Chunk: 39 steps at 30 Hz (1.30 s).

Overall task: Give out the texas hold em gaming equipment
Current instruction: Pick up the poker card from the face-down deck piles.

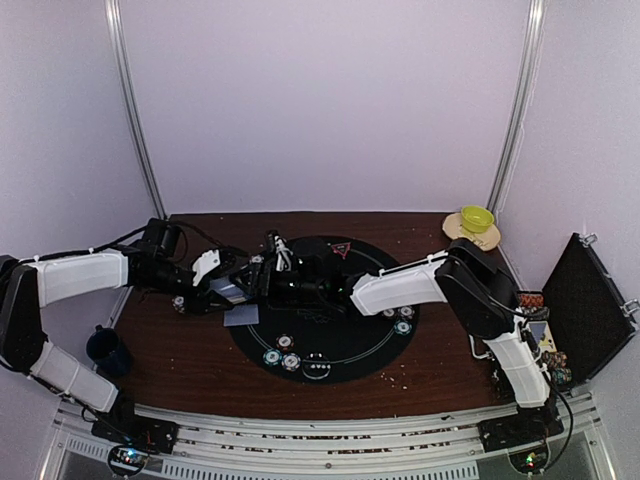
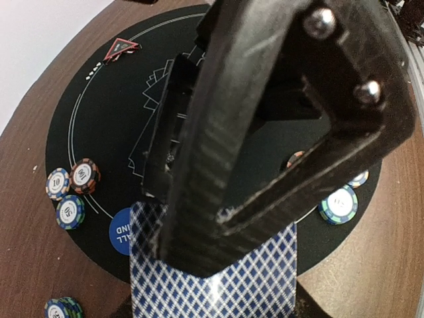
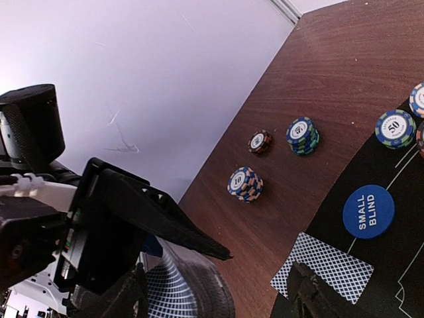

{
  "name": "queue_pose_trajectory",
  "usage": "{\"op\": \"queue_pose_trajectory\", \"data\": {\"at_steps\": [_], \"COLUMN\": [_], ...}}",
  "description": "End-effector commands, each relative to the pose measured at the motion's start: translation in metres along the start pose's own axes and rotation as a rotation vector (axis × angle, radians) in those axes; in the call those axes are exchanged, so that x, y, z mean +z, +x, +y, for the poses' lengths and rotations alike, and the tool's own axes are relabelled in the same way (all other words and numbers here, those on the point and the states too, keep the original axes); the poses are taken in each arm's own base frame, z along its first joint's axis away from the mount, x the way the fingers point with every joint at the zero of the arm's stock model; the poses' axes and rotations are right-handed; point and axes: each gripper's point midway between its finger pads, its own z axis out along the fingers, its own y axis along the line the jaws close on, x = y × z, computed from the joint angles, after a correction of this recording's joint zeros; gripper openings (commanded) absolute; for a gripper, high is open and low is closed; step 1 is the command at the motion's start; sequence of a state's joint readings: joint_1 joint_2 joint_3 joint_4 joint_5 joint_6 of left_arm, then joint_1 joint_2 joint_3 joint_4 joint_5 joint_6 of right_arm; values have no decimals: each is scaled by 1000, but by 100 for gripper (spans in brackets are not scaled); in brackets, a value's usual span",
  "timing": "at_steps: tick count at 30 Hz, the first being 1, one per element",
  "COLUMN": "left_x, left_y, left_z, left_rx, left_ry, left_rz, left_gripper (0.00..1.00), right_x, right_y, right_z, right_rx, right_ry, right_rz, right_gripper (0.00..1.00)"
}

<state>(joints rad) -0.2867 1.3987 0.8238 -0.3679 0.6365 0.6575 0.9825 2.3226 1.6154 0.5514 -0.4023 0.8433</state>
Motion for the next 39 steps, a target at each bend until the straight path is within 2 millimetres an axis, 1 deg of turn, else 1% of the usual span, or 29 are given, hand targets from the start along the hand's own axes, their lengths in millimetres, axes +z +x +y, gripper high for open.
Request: {"op": "queue_pose_trajectory", "data": {"at_steps": [1,6,10,15,25,29,31,36,39], "left_x": [1,3,5,6,9,10,9,8,9], "left_y": [-3,-1,1,1,3,4,4,2,2], "left_z": [-4,-8,-10,-12,-20,-23,-25,-26,-27], "left_rx": [20,13,16,18,33,34,35,40,41], "left_ry": [33,66,72,82,113,126,135,140,143], "left_rz": [-35,-28,-24,-19,-9,-4,-5,-11,-12], "left_gripper": [43,43,43,43,43,43,43,43,43], "right_x": [7,11,8,5,6,3,0,-10,-14], "right_y": [5,7,3,-3,-6,-7,-10,-16,-20], "right_z": [-7,-9,-15,-15,-9,-6,-9,-20,-21], "right_rx": [-34,-87,-136,-179,-265,-292,-305,-301,-305], "right_ry": [40,66,121,140,129,115,131,157,167], "right_rz": [25,57,53,55,71,65,59,46,44], "right_gripper": [72,68,65,61,47,35,30,25,24]}}
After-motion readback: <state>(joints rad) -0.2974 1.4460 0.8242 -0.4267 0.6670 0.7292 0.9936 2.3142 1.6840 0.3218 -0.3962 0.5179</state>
